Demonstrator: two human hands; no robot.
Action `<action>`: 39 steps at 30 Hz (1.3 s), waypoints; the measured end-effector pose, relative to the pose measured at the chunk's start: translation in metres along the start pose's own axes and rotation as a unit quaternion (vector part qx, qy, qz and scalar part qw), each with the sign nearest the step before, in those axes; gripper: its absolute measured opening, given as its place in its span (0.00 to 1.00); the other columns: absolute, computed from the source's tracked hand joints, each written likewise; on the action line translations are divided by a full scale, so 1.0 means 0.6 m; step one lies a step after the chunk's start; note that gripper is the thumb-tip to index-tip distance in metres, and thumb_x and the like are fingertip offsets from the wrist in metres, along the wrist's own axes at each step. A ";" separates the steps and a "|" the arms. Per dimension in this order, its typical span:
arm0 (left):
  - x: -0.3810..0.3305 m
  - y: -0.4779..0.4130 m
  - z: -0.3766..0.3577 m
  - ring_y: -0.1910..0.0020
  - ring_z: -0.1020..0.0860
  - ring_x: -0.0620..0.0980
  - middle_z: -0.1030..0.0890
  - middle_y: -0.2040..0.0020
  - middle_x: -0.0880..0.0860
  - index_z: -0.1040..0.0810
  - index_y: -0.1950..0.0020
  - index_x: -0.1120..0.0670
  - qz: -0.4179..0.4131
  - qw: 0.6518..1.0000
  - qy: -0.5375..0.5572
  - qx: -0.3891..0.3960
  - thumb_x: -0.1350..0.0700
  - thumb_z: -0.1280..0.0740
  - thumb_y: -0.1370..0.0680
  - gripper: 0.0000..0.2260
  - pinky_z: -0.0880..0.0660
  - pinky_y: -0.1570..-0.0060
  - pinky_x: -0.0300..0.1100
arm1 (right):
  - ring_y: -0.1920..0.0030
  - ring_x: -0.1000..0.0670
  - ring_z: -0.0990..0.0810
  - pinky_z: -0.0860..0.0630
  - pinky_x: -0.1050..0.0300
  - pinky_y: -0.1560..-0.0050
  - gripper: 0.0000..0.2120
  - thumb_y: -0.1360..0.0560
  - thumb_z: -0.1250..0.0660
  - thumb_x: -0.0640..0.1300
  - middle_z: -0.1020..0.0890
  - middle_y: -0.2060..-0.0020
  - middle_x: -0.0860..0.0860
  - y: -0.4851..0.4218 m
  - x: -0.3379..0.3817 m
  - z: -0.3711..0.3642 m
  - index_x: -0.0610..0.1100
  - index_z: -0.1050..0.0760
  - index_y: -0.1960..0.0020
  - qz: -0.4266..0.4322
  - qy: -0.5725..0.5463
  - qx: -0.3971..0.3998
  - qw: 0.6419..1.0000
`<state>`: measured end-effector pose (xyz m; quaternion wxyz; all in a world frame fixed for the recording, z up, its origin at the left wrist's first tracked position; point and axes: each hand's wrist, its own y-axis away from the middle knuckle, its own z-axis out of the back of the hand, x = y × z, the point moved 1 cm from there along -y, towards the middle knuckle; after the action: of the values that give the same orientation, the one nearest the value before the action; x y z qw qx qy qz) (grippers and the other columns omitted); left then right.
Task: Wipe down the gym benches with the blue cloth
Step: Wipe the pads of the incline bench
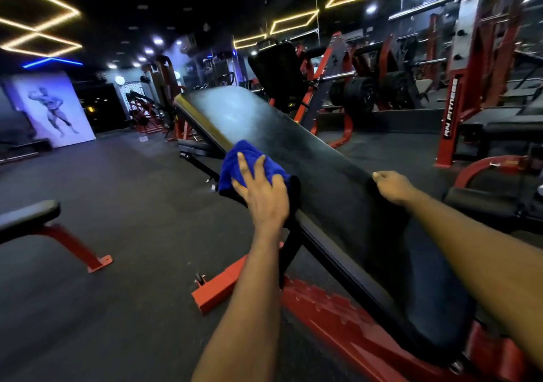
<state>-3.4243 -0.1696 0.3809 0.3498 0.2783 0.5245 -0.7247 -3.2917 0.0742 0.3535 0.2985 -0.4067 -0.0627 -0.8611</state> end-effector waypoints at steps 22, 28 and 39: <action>-0.065 0.413 -0.060 0.22 0.58 0.59 0.47 0.20 0.48 0.26 0.32 0.51 -0.071 0.997 0.027 0.031 0.55 0.42 0.32 0.28 0.54 0.24 0.58 | 0.28 0.40 0.31 0.38 0.52 0.28 0.21 0.15 0.48 0.48 0.29 0.29 0.40 0.150 -0.223 0.039 0.37 0.29 0.30 -0.104 -0.026 -0.019 0.994; -0.046 0.479 -0.062 0.22 0.62 0.60 0.48 0.20 0.46 0.26 0.31 0.50 -0.158 0.982 -0.032 0.104 0.54 0.36 0.31 0.26 0.55 0.25 0.57 | 0.29 0.44 0.30 0.37 0.50 0.27 0.20 0.15 0.48 0.49 0.26 0.30 0.43 0.164 -0.237 0.048 0.42 0.28 0.29 -0.060 -0.046 0.000 0.997; -0.051 0.467 -0.069 0.22 0.59 0.58 0.48 0.20 0.48 0.26 0.33 0.51 -0.102 0.992 0.041 0.061 0.54 0.39 0.28 0.23 0.65 0.27 0.35 | 0.29 0.44 0.30 0.36 0.52 0.28 0.20 0.16 0.48 0.49 0.27 0.29 0.45 0.161 -0.235 0.047 0.45 0.28 0.28 -0.062 -0.066 -0.020 0.996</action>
<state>-3.1807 -0.1808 0.2338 0.2344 0.2738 0.5193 -0.7749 -3.1494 0.0708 0.2550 0.2315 -0.4641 -0.0897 -0.8503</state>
